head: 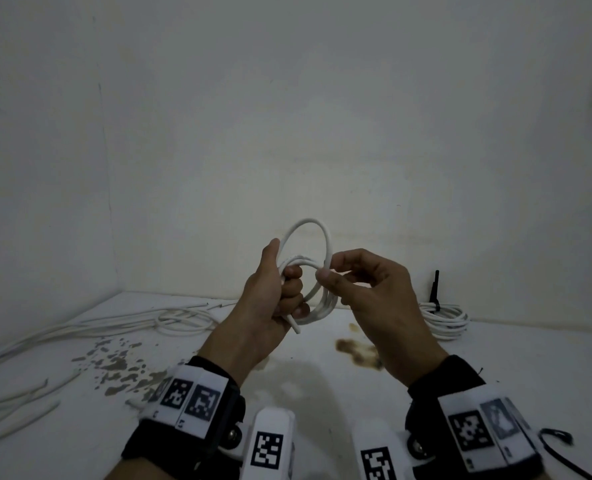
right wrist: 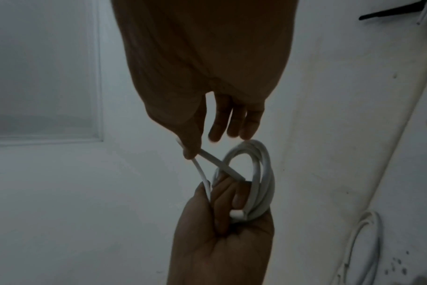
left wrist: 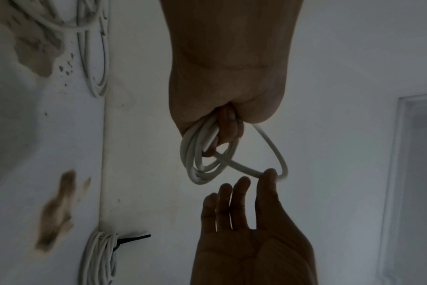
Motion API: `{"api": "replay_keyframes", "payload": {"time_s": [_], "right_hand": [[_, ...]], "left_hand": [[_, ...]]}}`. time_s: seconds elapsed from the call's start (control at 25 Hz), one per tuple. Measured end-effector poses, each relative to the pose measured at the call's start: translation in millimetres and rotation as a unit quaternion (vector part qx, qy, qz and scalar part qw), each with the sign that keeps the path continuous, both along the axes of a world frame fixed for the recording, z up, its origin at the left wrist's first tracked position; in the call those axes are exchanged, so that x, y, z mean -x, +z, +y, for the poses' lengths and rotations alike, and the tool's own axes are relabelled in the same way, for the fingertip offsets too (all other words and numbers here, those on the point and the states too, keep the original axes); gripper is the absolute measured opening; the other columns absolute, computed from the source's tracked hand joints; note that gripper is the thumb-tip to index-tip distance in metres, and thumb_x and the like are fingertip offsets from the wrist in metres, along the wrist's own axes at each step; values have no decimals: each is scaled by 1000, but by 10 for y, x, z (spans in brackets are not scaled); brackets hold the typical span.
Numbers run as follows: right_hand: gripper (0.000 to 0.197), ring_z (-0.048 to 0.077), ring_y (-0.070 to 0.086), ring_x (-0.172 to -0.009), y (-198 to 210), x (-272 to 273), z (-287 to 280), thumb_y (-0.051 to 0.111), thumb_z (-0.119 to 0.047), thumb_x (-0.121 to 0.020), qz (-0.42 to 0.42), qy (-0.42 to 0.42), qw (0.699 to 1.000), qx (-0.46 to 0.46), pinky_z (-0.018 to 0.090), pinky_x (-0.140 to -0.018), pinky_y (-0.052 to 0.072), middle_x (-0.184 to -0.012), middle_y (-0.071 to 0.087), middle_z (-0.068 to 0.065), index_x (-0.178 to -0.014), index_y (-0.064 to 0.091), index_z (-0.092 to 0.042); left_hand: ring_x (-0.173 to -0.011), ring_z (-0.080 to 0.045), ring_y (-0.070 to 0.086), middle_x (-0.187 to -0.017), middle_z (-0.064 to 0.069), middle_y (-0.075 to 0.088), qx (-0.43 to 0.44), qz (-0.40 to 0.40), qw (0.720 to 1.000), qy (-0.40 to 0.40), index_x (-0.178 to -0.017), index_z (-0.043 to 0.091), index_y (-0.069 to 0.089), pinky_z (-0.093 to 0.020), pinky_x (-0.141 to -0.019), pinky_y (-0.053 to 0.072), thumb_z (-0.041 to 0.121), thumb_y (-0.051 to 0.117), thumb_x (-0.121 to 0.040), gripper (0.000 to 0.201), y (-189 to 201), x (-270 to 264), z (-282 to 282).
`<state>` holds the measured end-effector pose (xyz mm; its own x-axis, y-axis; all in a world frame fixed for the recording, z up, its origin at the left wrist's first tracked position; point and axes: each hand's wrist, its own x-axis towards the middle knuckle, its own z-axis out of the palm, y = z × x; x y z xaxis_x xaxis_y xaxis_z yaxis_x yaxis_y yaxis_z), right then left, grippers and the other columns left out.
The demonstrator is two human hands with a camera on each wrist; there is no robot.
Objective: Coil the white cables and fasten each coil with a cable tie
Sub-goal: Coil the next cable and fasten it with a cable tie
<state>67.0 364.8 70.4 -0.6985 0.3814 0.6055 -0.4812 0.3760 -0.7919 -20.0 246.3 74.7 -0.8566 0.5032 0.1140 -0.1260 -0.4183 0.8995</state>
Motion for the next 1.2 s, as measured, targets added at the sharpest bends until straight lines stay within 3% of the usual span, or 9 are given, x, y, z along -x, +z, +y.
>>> {"api": "replay_keyframes", "payload": {"time_s": [0.16,0.36,0.48,0.6,0.68,0.76,0.92,1.04,1.2], "right_hand": [[17,5,63,-89,-121,60,23,79,-18,-81,-28,-138,981,-135,26,-72,53,-89,67,-9,-79,62,-21],[20,33,73,-82,-181,72,-12,64,1,-87,-56,14,996,72,39,-62,60,-96,71,11,-96,49,-10],[20,27,73,-78,-113,27,-31,52,1,-94,-62,124,982,128,36,-63,59,-95,72,16,-111,58,-9],[17,26,63,-71,-100,-1,44,61,-17,-95,-94,83,992,18,36,-70,54,-79,68,17,-85,66,-4],[40,21,49,-64,-137,16,118,71,-41,-86,-122,49,991,-26,35,-66,46,-68,53,13,-72,60,-4],[61,16,49,-64,-144,29,134,70,-63,-78,-137,73,988,-22,41,-72,53,-67,47,8,-74,62,-3],[46,20,37,-55,-58,-42,75,56,-54,-86,-125,149,978,-74,35,-63,58,-64,23,3,-56,57,-20],[59,22,62,-53,-95,-55,195,57,-57,-86,-181,97,969,-138,18,-43,36,-60,22,5,-65,38,-5],[57,14,56,-45,-102,-56,343,52,-58,-93,-204,28,966,-153,38,-59,47,-49,42,3,-59,39,-14]], "left_hand": [[-35,-9,14,-48,6,18,-11,9,999,-30,-62,19,42,-23,-38,27,55,40,-97,51,40,-23,-33],[-35,-8,15,-46,6,18,12,33,996,-77,-61,19,41,-22,-37,25,54,47,-95,49,27,-143,43],[-31,-6,14,-42,6,18,-13,22,994,-111,-60,19,41,-19,-34,23,51,50,-94,47,44,-205,65],[-30,-5,14,-40,7,18,-39,10,992,-116,-59,19,39,-18,-34,20,51,52,-92,47,93,-186,34],[-29,-5,14,-40,8,18,-50,-6,993,-104,-59,19,39,-18,-34,18,51,50,-93,48,118,-127,-10],[-27,-5,15,-39,9,19,-77,-34,992,-95,-59,20,39,-18,-33,18,51,49,-94,48,118,-39,-51],[-24,-4,17,-37,9,19,-108,-69,987,-100,-56,19,39,-17,-33,14,48,52,-91,47,106,80,-130],[-24,-5,17,-37,9,19,-122,-68,986,-90,-55,19,39,-17,-35,13,42,59,-84,42,134,133,-205],[-24,-5,16,-36,9,20,-112,-67,991,-20,-57,20,36,-16,-31,15,31,51,-97,44,105,332,-348]]}}
